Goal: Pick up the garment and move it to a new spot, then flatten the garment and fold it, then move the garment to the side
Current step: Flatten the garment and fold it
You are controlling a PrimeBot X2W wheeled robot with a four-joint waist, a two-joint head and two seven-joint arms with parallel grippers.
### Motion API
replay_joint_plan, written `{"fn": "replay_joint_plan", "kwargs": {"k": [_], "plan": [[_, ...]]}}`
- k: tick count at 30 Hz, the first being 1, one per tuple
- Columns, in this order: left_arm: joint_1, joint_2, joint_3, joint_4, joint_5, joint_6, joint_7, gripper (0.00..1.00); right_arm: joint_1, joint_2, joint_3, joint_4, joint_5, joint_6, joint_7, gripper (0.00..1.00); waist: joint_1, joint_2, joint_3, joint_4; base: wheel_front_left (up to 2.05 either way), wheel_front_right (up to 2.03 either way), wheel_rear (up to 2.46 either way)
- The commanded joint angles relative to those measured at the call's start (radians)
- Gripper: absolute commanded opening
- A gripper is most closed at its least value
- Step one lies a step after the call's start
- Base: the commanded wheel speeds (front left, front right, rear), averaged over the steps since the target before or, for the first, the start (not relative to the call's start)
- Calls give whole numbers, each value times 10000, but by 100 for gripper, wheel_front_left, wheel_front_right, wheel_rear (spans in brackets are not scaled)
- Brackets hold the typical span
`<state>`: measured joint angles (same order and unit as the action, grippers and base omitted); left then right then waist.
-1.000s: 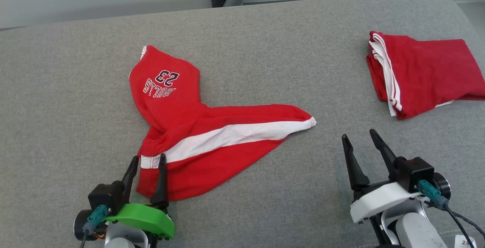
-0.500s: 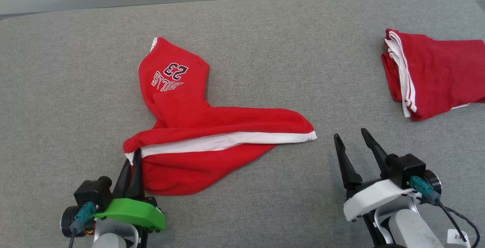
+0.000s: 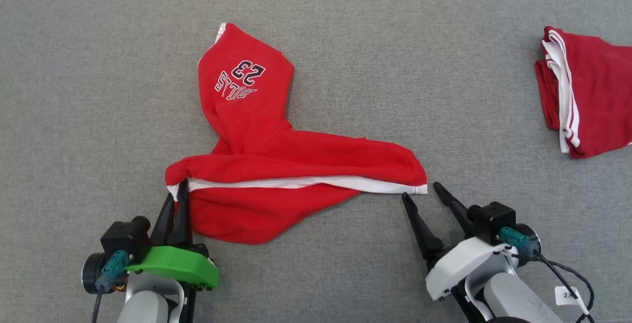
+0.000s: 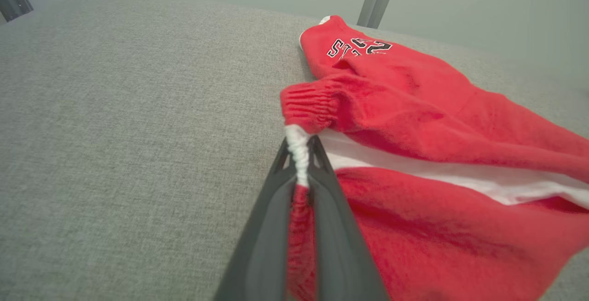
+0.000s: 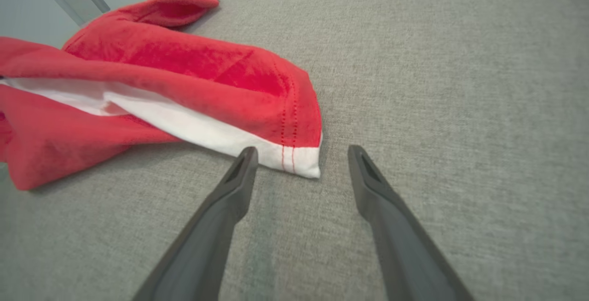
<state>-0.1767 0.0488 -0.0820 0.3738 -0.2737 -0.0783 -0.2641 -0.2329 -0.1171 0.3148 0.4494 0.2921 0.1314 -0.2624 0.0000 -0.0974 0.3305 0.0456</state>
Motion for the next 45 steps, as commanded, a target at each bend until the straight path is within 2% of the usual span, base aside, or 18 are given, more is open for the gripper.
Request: {"fn": "replay_joint_plan", "kwargs": {"k": [1, 15, 17, 18, 19, 20, 21, 23, 32, 41, 45], "plan": [[-121, 36, -28, -9, -93, 43, 6, 0, -85, -138, 127, 48, 77, -17, -3, 100, 0, 0, 77, 79, 0, 0, 0], [-152, 35, -162, -17, -109, 77, 6, 0, 61, -477, 707, -348, 389, -17, -3, 99, 0, 0, 136, 82, 0, 0, 0], [-154, 36, -196, -3, -114, 81, 6, 0, 73, -515, 747, -312, 432, -17, -3, 84, 0, 0, 140, 93, 0, 0, 0], [-156, 36, -211, 4, -117, 85, 6, 0, 65, -531, 762, -296, 435, -17, -3, 68, 0, 0, 143, 100, 0, 0, 0], [-161, 36, -224, 5, -118, 90, 6, 0, 57, -540, 783, -270, 444, -17, -3, 46, 0, 0, 148, 107, 0, 0, 0], [-167, 36, -233, 5, -114, 91, 6, 0, 46, -554, 796, -251, 459, -17, -3, 40, 0, 0, 150, 114, 0, 0, 0], [-171, 36, -235, 3, -103, 94, 6, 0, 40, -555, 814, -247, 455, -17, -3, 30, 0, 0, 153, 120, 0, 0, 0], [-184, 36, -234, -5, -88, 103, 6, 0, 11, -570, 835, -243, 456, -17, -3, 0, 0, 0, 171, 123, 0, 0, 0], [-179, 36, -156, -136, -61, 35, 6, 0, -70, -572, 589, -640, 520, -17, -3, 0, 0, 0, -50, 28, 0, 0, 0], [-435, 33, -6, -975, 545, -387, 6, 0, -306, -624, -181, -2078, 495, -17, -3, 0, 0, 0, -1324, -2, 0, 0, 0], [-944, 449, -338, -1058, 635, -510, 6, 0, -767, -793, -365, -2564, 453, -17, -3, 0, 0, 0, -1948, 38, 0, 0, 0]]}}
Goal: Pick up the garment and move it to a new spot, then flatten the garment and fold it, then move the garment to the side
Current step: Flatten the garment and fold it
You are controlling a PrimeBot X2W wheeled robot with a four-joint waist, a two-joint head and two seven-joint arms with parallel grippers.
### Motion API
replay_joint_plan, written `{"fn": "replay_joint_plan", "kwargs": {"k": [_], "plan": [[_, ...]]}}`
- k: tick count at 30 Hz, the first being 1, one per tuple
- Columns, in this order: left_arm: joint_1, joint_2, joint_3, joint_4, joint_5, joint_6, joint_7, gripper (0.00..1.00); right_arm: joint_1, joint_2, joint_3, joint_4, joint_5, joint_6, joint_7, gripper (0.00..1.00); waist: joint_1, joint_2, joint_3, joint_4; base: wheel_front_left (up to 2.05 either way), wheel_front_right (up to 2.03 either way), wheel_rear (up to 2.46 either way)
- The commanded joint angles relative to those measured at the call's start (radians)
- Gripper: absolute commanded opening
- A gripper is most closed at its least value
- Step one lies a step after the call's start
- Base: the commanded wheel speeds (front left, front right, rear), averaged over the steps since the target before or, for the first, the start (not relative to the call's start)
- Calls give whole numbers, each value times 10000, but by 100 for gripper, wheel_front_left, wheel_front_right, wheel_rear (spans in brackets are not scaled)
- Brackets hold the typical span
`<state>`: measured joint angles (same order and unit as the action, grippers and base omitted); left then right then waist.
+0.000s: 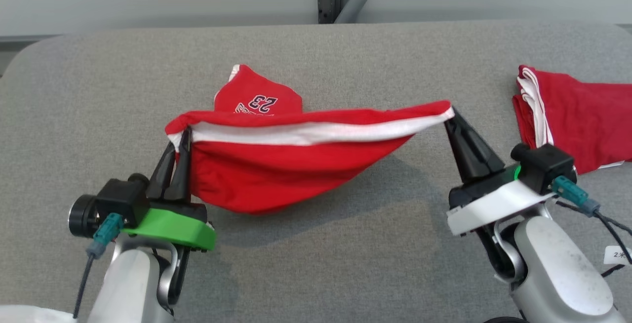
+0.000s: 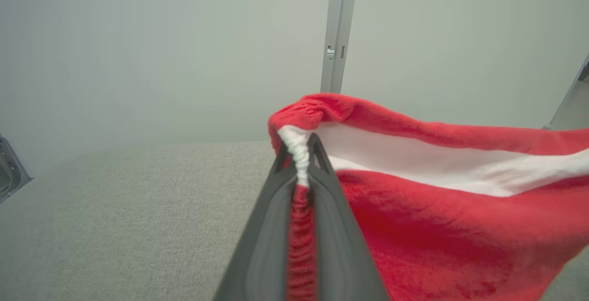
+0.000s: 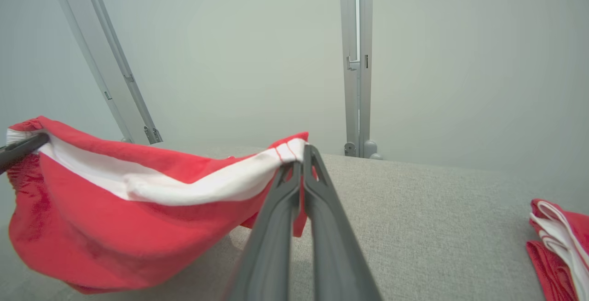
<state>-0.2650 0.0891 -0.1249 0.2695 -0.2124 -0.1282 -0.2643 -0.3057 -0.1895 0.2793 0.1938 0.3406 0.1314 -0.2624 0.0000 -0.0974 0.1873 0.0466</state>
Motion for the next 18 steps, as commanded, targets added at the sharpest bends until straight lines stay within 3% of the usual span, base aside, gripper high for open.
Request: {"fn": "replay_joint_plan", "kwargs": {"k": [1, 5, 10, 14, 18], "plan": [[-201, 204, -160, 48, -195, -19, 8, 0, -150, -52, -84, -106, 6, -17, -3, 0, 0, 0, -657, 34, 0, 0, 0], [-1223, 1431, -1111, -369, -1318, -33, 213, 0, -802, -311, -315, -672, 107, -16, -3, 0, 0, 0, -902, 69, 0, 0, 0], [-2539, 3088, -1480, -1834, -2155, -21, 1437, 0, -1618, -827, -529, -1305, 241, -17, -3, 0, 0, 0, -720, 164, 0, 0, 0], [-3520, 3677, -1497, -2376, -2768, -15, 2560, 0, -2575, -1325, -376, -1178, 273, -19, 64, 0, 0, 0, 82, 228, 0, 0, 0], [-4818, 3637, -2300, -2053, -3221, -17, 3376, 0, -4193, -1826, 201, -520, 261, -17, 460, 0, 0, 0, 1502, 190, 0, 0, 0]]}}
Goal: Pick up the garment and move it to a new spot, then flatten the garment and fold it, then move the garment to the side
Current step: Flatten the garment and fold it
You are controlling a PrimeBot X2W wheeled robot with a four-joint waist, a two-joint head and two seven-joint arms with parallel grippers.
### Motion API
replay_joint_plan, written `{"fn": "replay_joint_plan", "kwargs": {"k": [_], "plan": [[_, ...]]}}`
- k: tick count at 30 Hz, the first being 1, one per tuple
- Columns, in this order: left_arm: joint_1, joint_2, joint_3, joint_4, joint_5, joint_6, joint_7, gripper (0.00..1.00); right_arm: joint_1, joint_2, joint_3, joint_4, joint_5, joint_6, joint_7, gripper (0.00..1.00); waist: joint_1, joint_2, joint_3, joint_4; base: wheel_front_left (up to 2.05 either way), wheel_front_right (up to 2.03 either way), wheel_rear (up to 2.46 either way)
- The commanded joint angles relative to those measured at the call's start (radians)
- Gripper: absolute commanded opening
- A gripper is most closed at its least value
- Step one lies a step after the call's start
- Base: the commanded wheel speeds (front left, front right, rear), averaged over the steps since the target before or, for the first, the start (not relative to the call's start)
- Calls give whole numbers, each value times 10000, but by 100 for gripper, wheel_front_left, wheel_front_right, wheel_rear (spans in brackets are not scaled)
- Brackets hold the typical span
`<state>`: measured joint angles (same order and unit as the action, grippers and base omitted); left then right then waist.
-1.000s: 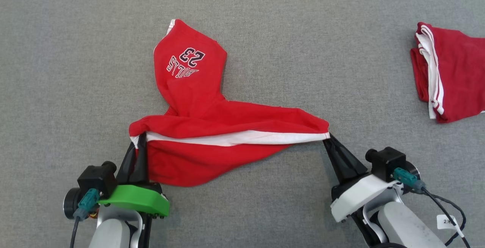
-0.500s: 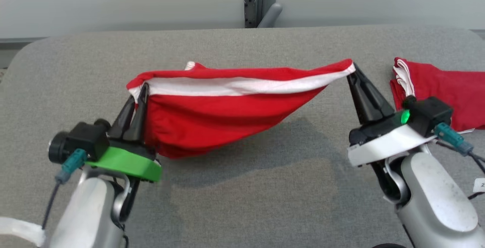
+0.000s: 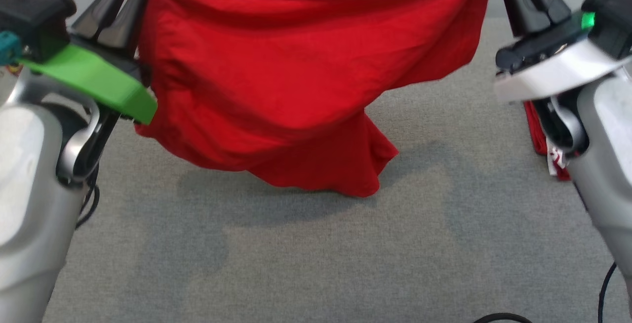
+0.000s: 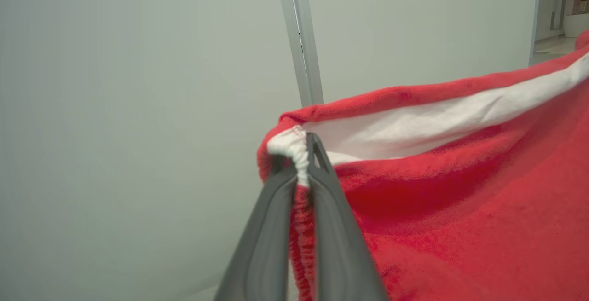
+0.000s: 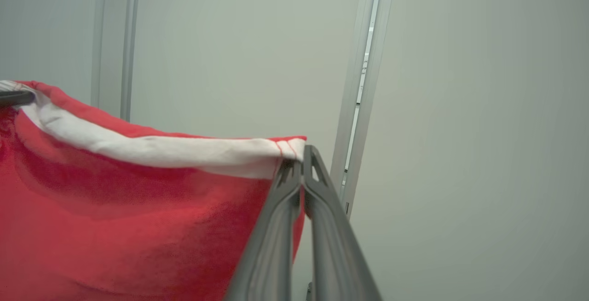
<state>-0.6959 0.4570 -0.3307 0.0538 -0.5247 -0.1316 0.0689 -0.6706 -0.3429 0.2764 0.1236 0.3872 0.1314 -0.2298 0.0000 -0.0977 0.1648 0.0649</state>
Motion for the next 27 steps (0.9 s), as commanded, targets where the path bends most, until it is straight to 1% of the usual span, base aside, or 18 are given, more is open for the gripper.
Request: {"fn": "replay_joint_plan", "kwargs": {"k": [1, 2, 3, 4, 5, 7, 9, 12, 13, 15, 17, 20, 23, 25, 27], "plan": [[-993, -67, -492, 245, -72, 19, 19, 0, -1057, -349, 439, 386, -161, -19, 168, 0, 0, 2, 2120, -20, 0, 0, 0], [-1483, -109, -763, 496, -96, 19, 38, 0, -1625, -380, 561, 650, -99, -19, 245, 0, 0, 2, 2518, -53, 0, 0, 0], [-1987, -144, -942, 844, -67, 19, -30, 0, -2242, -623, 807, 953, -375, -19, 290, 0, 0, 2, 2862, -87, 0, 0, 0], [-3253, -313, -1320, 1596, 129, 18, -358, 0, -3494, -634, 923, 1711, -357, -19, 233, 0, 0, 2, 3472, -168, 0, 0, 0], [-3867, -399, -1375, 2044, 174, 17, -581, 0, -4144, -758, 1042, 2013, -675, -17, 194, 0, 0, 2, 3724, -209, 0, 0, 0], [-5091, -568, -1523, 2872, 386, 18, -1087, 0, -5293, -654, 813, 2735, -835, -19, 27, 0, 0, 2, 4058, -330, 0, 0, 0], [-6174, -680, -1764, 3610, 635, 17, -1662, 0, -6317, -659, 577, 3338, -1231, -20, -155, 0, 0, 2, 4213, -421, 0, 0, 0], [-7104, -735, -2184, 4580, 605, 18, -2517, 0, -7101, -505, 272, 3958, -1716, -19, -299, 0, 0, 2, 4099, -566, 0, 0, 0], [-7104, -735, -2184, 4580, 605, 18, -2517, 0, -7101, -505, 272, 3958, -1716, -19, -299, 0, 0, 2, 4099, -566, 0, 0, 0], [-7319, -798, -2460, 5068, 316, 16, -2866, 0, -7287, -427, 32, 3988, -1832, -19, -347, 0, 0, 2, 3972, -630, 0, 0, 0], [-7030, -831, -2761, 5387, -131, 18, -3096, 0, -6794, -337, 0, 3791, -1800, -19, -347, 0, 0, 2, 3817, -689, 0, 0, 0], [-5973, -786, -3215, 5701, -1039, 18, -3276, 0, -5499, -345, 360, 3506, -1644, -19, -331, 0, 0, 2, 3510, -752, 0, 0, 0], [-4425, -744, -3868, 5792, -2090, 16, -3330, 0, -3797, -452, 620, 3239, -1537, -19, -333, 0, 0, 2, 3158, -750, 0, 0, 0], [-3316, -711, -4360, 5840, -2776, 16, -3350, 0, -2547, -481, 598, 3285, -1355, -19, -332, 0, 0, 2, 2935, -735, 0, 0, 0], [-2148, -805, -4579, 5758, -3457, 16, -3344, 0, -1352, -440, 697, 3488, -1135, -19, -333, 0, 0, 2, 2710, -705, 0, 0, 0]]}}
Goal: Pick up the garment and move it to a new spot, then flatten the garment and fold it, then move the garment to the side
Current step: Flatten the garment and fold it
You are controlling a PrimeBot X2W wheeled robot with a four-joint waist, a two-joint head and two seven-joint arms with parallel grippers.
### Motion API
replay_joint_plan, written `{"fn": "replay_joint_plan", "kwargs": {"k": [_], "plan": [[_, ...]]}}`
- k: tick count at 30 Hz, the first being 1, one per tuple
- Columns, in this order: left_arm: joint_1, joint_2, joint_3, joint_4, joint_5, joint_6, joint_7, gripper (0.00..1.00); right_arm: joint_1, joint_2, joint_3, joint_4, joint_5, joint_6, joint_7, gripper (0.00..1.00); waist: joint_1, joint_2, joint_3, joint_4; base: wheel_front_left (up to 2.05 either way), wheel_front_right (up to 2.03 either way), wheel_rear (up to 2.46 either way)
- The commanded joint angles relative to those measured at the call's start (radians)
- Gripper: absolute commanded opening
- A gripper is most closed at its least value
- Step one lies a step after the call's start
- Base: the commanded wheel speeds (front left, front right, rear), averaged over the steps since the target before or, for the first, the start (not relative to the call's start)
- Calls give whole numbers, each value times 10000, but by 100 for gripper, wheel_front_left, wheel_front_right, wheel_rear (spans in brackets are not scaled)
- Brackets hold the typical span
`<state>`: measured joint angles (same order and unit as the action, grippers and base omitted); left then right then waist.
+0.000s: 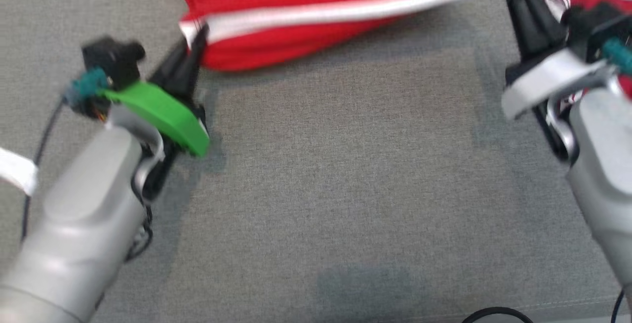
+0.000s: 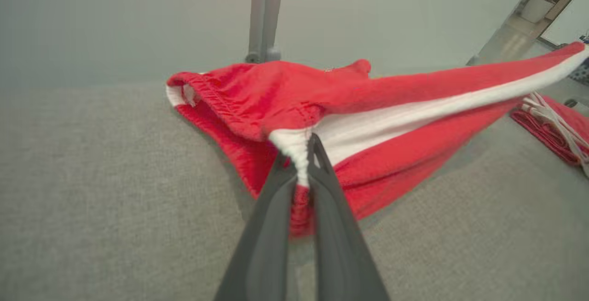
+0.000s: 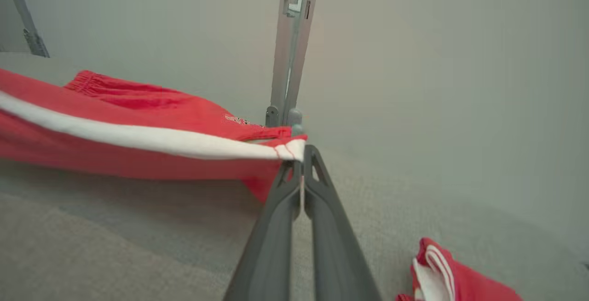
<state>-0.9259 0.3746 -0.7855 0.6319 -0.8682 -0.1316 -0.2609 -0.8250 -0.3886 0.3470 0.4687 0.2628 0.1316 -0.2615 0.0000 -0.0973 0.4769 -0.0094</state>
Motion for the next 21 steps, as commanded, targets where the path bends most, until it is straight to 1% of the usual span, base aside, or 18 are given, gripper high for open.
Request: {"fn": "replay_joint_plan", "kwargs": {"k": [1, 4, 5, 7, 9, 12, 16, 21], "plan": [[745, -1, -169, -24, -203, 16, -40, 0, 739, 28, -105, 146, 183, -21, -18, 0, 0, -2, -527, 56, 0, 0, 0], [2407, -208, -549, -92, -779, 16, -42, 0, 2139, 186, -164, 445, 325, -21, -19, 0, 0, -2, -843, 36, 0, 0, 0], [2808, -269, -430, -191, -905, 16, -44, 0, 2570, 207, -203, 536, 312, -21, -18, 0, 0, -2, -956, 49, 0, 0, 0], [3723, -357, -541, -272, -996, 16, -14, 0, 3328, 407, -365, 637, 378, -21, -18, 0, 0, -2, -1172, 79, 0, 0, 0], [4496, -512, -273, -392, -1033, 16, -15, 0, 3991, 525, -441, 686, 319, -21, -18, 0, 0, -2, -1445, 134, 0, 0, 0], [5436, -669, -378, -555, -630, 16, -11, 0, 4924, 636, -466, 726, 253, -21, -18, 0, 0, -2, -1958, 250, 0, 0, 0], [6447, -681, -226, -612, -295, 17, -13, 0, 6031, 789, -347, 789, 173, -21, -19, 0, 0, -2, -2675, 289, 0, 0, 0], [7595, -734, 385, -761, -179, 17, -17, 0, 7151, 940, -394, 728, 110, -21, -19, 0, 0, -2, -3449, 217, 0, 0, 0]]}}
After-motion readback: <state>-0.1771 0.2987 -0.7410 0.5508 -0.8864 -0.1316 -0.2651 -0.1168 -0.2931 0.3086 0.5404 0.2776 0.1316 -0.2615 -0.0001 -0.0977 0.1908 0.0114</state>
